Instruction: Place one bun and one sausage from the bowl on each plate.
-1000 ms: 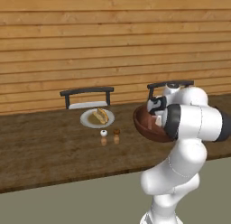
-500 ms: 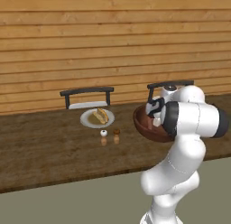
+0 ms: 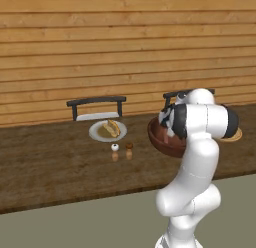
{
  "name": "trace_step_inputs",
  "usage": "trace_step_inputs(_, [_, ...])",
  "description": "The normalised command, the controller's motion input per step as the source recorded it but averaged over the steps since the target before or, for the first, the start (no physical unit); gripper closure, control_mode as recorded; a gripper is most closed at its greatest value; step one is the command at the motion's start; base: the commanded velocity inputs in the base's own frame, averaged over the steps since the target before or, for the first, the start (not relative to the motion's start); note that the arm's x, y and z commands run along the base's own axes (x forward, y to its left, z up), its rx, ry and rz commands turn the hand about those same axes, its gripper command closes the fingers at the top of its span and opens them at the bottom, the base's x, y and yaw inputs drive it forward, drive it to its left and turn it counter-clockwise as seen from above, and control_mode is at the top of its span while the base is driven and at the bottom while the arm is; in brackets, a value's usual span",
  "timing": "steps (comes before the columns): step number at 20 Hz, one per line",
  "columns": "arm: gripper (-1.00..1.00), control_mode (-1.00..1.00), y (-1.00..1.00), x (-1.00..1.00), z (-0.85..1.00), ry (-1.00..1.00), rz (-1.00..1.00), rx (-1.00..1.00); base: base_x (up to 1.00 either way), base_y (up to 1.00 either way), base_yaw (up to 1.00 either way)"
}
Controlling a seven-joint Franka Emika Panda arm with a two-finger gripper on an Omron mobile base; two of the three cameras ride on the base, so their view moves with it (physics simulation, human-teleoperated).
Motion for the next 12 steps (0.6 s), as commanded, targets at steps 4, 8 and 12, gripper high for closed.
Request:
trace_step_inputs(4, [-1.00,-1.00,-0.23,0.17,-0.23,0.00,0.00,0.01,0.00,0.00,0.00])
trace_step_inputs(8, [-1.00,-1.00,-0.27,-0.09,-0.69,0.00,0.00,0.04,0.00,0.00,0.00])
trace_step_inputs(12, [-1.00,-1.00,0.00,-0.37,-0.47,0.00,0.00,0.04,0.00,0.00,0.00])
